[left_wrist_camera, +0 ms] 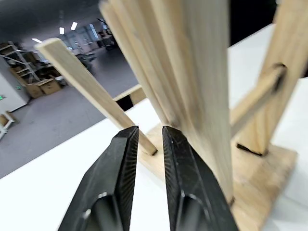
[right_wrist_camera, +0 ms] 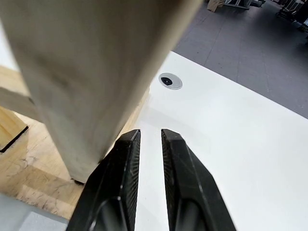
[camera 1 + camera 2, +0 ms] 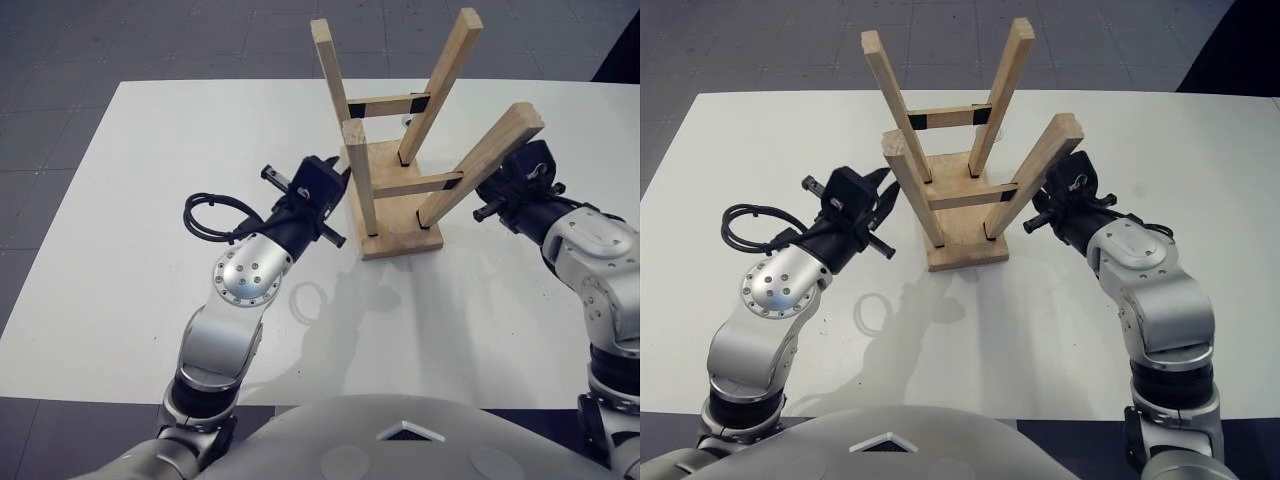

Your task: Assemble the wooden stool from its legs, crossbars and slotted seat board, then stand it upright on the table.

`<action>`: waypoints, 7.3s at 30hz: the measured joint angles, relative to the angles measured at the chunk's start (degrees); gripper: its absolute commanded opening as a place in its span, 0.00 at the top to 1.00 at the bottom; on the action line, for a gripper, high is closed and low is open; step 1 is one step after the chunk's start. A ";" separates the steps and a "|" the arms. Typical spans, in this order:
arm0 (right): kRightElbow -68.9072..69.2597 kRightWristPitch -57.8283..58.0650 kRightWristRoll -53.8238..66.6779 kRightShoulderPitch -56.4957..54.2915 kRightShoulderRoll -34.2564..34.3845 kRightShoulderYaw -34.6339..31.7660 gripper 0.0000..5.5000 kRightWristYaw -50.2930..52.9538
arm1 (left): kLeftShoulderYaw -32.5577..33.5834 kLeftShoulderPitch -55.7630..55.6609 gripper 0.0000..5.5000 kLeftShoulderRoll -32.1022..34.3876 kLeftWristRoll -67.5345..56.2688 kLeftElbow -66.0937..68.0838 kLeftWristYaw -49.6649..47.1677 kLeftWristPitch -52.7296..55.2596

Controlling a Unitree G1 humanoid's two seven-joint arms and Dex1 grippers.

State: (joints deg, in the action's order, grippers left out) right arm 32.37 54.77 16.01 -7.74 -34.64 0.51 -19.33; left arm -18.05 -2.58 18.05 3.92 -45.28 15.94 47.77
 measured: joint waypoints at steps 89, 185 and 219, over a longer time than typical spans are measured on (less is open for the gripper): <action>-12.33 -4.09 14.97 -3.51 -21.87 0.10 0.85 -35.85 | 17.61 -20.07 0.83 6.40 -6.33 75.29 17.81 -52.65; -49.59 -35.27 -15.77 -11.35 2.19 10.02 0.85 -26.34 | 9.28 -2.56 0.83 2.16 -3.33 43.81 15.11 -27.51; -36.73 -26.73 -12.81 -6.18 1.00 11.93 0.85 -28.59 | 10.91 -1.77 0.83 4.43 -6.07 56.51 15.97 -40.75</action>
State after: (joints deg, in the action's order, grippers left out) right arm -4.37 28.05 3.20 -13.92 -33.64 12.45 -47.91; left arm -7.14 -4.36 22.48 -2.15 11.23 31.91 7.01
